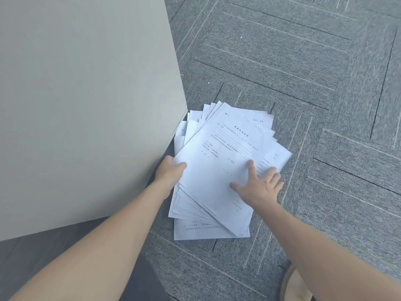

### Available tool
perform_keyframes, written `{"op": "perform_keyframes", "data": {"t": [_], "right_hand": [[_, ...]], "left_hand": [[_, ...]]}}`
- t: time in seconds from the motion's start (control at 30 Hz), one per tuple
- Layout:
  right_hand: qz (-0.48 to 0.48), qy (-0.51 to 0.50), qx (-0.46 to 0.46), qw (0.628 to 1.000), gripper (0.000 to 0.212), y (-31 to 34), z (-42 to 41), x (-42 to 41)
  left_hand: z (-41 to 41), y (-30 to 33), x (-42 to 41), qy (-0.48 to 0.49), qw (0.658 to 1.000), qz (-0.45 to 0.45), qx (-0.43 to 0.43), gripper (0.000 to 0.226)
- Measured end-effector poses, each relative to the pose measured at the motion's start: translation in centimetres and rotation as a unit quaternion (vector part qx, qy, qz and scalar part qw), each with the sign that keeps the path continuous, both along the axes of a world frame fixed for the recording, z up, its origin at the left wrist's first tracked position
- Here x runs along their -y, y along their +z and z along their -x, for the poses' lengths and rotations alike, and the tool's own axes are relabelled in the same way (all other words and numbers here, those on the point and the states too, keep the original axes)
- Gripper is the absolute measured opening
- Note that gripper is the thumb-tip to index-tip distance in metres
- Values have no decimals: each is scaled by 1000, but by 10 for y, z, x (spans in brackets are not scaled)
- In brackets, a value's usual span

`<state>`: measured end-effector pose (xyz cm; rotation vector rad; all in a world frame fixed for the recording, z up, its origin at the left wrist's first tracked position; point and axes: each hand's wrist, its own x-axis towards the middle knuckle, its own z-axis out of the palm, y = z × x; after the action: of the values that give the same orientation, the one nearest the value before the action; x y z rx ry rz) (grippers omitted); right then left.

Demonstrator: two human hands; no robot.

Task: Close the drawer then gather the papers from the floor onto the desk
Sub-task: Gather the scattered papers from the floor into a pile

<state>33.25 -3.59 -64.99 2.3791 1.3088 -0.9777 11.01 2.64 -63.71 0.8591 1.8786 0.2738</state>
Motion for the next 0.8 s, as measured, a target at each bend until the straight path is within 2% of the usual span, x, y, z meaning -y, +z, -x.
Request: {"op": "perform_keyframes", "data": {"t": [0.13, 0.2, 0.27, 0.33, 0.43, 0.57, 0.67, 0.8], "right_hand": [[-56, 80, -47, 994, 91, -2, -5, 0], [-79, 63, -60, 993, 85, -2, -6, -2], [-77, -8, -41, 996, 87, -1, -5, -2], [-50, -65, -35, 996, 92, -2, -5, -3], [-36, -45, -32, 998, 94, -3, -6, -1], [-61, -56, -64, 994, 92, -5, -10, -2], [-77, -8, -84, 993, 84, -6, -17, -6], [-70, 36, -104, 991, 79, -2, -25, -11]], "left_hand": [[1, 3, -4, 11, 999, -4, 41, 37], [2, 5, -8, 26, 997, 3, 78, 48], [3, 6, -12, 24, 997, 15, 78, 54], [4, 3, -12, 19, 998, 8, 61, 39], [7, 0, -8, -36, 999, -2, 35, 6], [10, 0, -5, -86, 996, 12, 32, 28], [7, 4, -7, -90, 992, 29, 89, 35], [8, 6, -13, 32, 971, 108, 211, 20]]}}
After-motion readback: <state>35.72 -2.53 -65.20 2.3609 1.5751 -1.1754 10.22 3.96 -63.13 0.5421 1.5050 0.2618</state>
